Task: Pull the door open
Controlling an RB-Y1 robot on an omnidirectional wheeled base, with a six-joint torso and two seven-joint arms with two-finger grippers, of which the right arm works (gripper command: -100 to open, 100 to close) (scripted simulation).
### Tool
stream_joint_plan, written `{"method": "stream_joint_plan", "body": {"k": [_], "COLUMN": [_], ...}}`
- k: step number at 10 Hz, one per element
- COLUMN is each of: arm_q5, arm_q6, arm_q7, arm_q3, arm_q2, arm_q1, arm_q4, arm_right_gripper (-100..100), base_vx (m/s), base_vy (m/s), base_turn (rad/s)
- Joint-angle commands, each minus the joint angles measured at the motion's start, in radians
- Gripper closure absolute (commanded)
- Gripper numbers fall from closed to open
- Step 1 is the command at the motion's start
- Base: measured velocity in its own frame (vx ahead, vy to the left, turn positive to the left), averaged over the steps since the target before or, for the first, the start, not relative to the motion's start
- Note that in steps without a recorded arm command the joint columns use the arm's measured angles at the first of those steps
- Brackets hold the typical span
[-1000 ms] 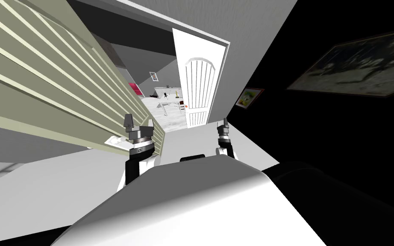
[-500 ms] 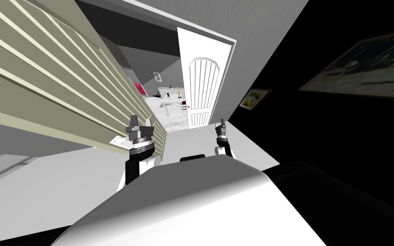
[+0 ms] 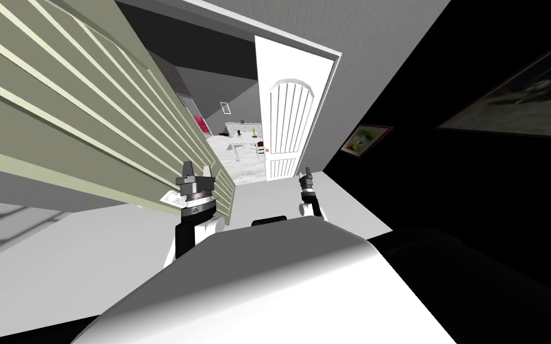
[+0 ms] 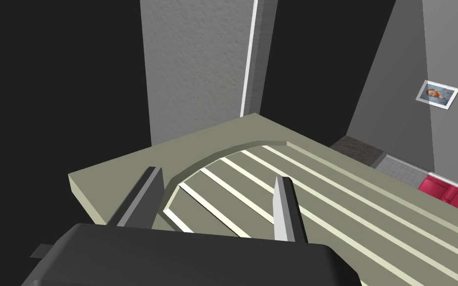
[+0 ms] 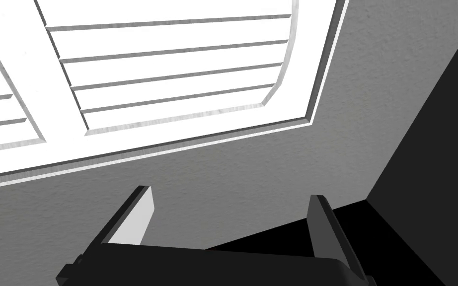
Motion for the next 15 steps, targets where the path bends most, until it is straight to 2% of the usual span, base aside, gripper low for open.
{"method": "stream_joint_plan", "body": {"k": [1,7,8,11,12,15], "arm_q5": [-0.017,-0.086,-0.086,-0.125,-0.125,-0.164], "arm_q6": [-0.005,-0.018,-0.018,-0.026,-0.026,-0.033], "arm_q7": [0.006,0.034,0.034,0.050,0.050,0.066], "arm_q3": [-0.002,-0.011,-0.011,-0.015,-0.015,-0.020], "arm_q2": [-0.014,-0.067,-0.067,-0.095,-0.095,-0.123], "arm_q1": [-0.024,-0.135,-0.135,-0.197,-0.197,-0.260], "arm_q4": [0.043,0.224,0.232,0.327,0.336,0.437], "arm_right_gripper": [-100,-100,-100,-100,-100,-100], "base_vx": [0.079,0.097,0.065,0.083,0.065,0.082], "base_vy": [0.021,0.025,0.010,0.020,0.010,0.012], "base_turn": [0.083,0.107,0.041,0.096,0.053,0.116]}}
